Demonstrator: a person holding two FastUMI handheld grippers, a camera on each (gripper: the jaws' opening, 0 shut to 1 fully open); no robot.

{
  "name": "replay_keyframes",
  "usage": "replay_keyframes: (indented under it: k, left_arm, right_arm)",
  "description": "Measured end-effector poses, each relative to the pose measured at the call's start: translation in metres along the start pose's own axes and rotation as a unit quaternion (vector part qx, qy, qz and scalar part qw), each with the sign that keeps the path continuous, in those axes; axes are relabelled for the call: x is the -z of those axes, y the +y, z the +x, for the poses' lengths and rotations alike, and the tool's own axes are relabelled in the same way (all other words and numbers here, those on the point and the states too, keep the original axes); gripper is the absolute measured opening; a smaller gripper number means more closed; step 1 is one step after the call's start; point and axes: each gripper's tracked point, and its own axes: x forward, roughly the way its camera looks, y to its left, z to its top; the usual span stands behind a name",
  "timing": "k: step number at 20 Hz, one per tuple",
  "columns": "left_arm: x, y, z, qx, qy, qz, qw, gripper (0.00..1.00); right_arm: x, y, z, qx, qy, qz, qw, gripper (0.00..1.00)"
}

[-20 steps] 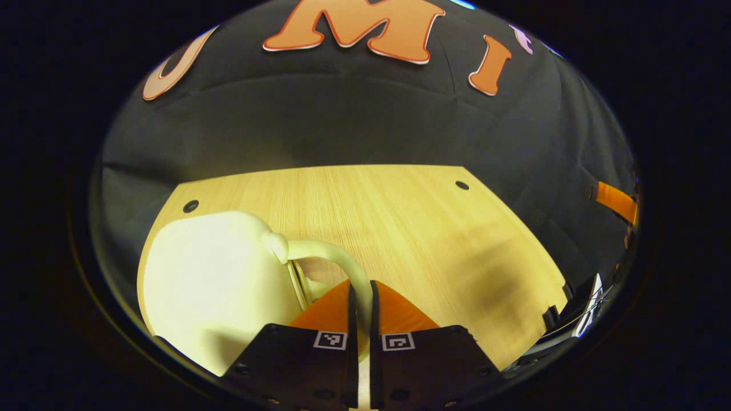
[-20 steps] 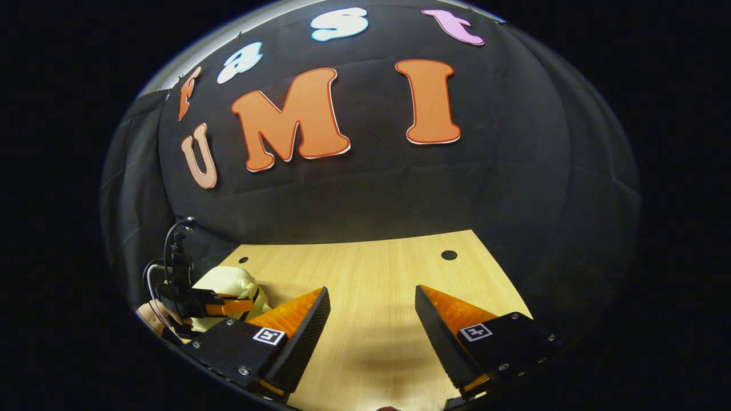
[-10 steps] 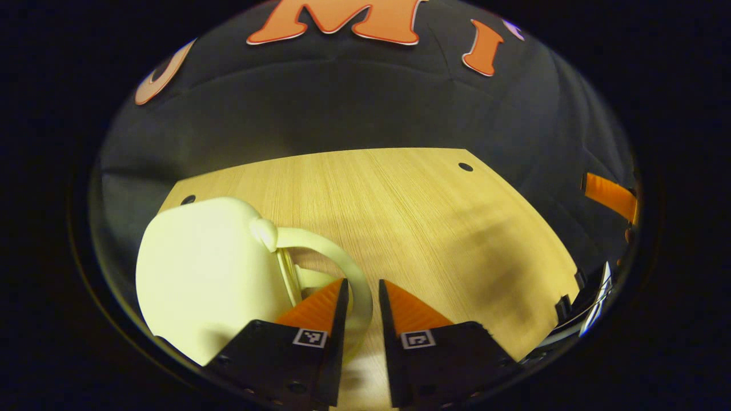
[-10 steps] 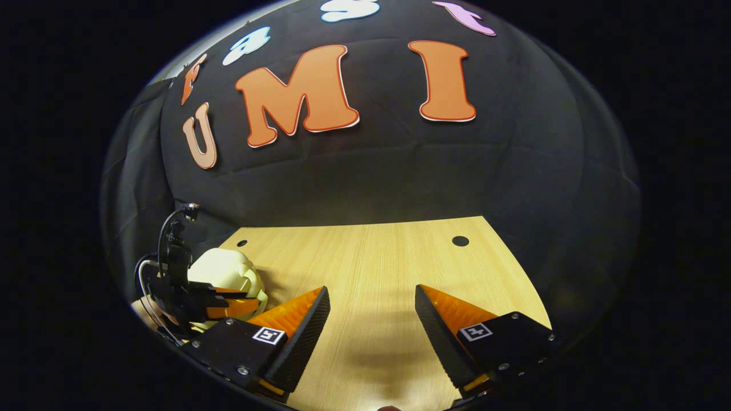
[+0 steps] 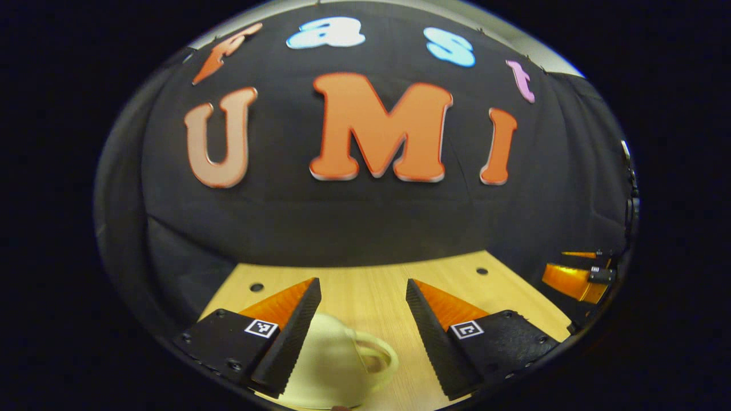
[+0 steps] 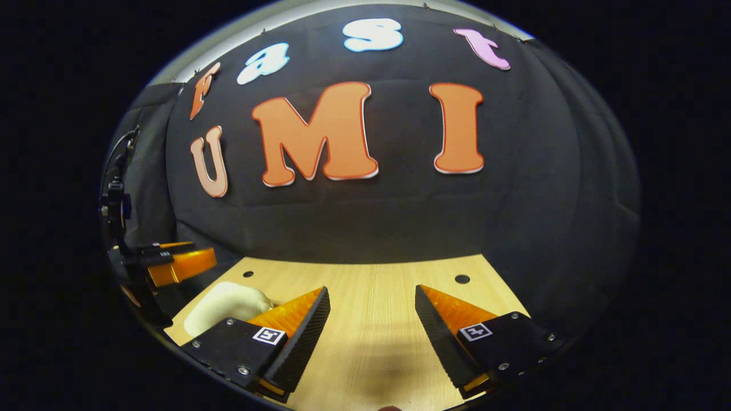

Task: First open the suitcase, pack the skin care products into it, and then close the suitcase.

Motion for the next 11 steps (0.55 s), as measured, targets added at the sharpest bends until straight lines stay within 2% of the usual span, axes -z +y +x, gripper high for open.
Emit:
replay_keyframes:
  k: [3,4,5,6,10,11]
  left_arm:
    - [-0.061,0.042,-0.033,-0.073,-0.096,0.016,0.993,0.94]
    - [-0.073,0.053,-0.034,-0.084,-0.108,0.022,0.990,0.94]
    - [-0.082,0.065,-0.042,-0.081,-0.110,0.023,0.990,0.98]
    - [-0.088,0.073,-0.044,-0.075,-0.110,0.018,0.991,0.95]
    - [-0.082,0.105,-0.051,-0.057,-0.103,-0.005,0.993,0.98]
    - [-0.081,0.115,-0.054,-0.058,-0.103,-0.006,0.993,0.98]
  right_arm:
    - [-0.032,0.015,-0.019,0.014,-0.044,-0.011,0.999,0.95]
    - [-0.042,0.018,-0.024,0.027,-0.063,-0.019,0.997,1.00]
    - [-0.049,0.020,-0.029,0.042,-0.076,-0.029,0.996,0.95]
    - [-0.051,0.020,-0.034,0.055,-0.087,-0.035,0.994,0.95]
    - [-0.058,0.042,-0.059,0.078,-0.121,-0.041,0.989,0.95]
    - [-0.057,0.043,-0.063,0.087,-0.125,-0.043,0.987,1.00]
